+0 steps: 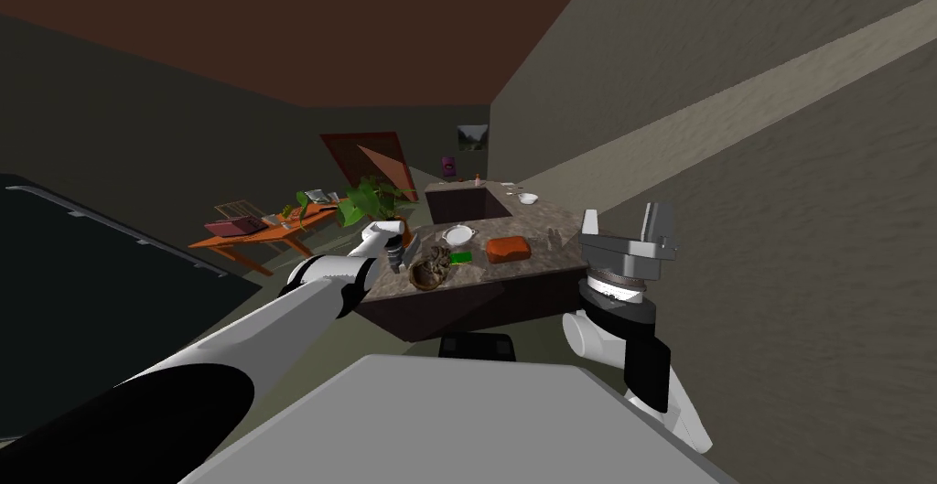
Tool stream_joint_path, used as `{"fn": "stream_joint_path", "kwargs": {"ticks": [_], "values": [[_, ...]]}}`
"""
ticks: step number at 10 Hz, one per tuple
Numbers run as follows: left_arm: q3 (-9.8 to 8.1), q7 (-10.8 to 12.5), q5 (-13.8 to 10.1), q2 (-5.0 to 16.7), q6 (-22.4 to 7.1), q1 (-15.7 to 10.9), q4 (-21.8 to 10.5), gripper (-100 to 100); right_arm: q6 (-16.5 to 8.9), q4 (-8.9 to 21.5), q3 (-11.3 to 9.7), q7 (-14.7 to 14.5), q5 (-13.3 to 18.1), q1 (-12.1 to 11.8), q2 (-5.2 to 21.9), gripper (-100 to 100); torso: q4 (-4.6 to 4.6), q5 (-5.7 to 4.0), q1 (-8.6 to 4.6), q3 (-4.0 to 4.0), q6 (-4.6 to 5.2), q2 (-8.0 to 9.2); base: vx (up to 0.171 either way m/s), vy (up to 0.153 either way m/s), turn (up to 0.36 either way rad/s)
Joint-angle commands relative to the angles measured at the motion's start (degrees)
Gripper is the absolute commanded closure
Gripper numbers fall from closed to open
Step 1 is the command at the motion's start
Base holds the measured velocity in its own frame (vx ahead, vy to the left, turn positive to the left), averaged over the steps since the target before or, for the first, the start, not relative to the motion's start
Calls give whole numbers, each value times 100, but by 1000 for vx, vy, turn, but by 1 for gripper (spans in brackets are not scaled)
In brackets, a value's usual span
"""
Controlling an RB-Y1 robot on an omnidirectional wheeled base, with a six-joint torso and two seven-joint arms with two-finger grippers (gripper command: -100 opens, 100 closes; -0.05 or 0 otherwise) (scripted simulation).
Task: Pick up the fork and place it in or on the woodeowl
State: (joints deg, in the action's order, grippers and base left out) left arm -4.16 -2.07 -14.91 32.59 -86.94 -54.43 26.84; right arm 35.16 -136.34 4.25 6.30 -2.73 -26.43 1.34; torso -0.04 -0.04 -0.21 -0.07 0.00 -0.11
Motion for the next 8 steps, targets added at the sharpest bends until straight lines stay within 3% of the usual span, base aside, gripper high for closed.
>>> {"fn": "stream_joint_path", "kwargs": {"ticks": [1,3,4,5,6,8], "values": [[5,-27,-1,2,55,-83,-178,-100,0,0,0,0,0,0,0,0,0,0,0,0,0,0,16,-15,4],[-7,-77,-50,29,-96,-202,-396,-100,0,0,0,0,0,0,0,0,1,3,11,3,0,4,18,-14,-7],[-1,-64,-33,22,-26,-187,-368,-100,0,0,0,0,0,0,0,0,2,3,13,5,-2,9,2,-5,11],[-2,-71,-36,23,-36,-193,-384,0,0,0,0,0,0,0,0,0,3,4,16,7,-1,12,0,0,0],[-11,-62,-26,-40,126,-87,-427,-100,0,0,0,0,0,0,0,0,3,4,18,8,-1,14,0,0,0],[-21,-54,-16,-104,286,18,-472,-100,0,0,0,0,0,0,0,0,2,6,18,7,0,14,0,0,0]]}}
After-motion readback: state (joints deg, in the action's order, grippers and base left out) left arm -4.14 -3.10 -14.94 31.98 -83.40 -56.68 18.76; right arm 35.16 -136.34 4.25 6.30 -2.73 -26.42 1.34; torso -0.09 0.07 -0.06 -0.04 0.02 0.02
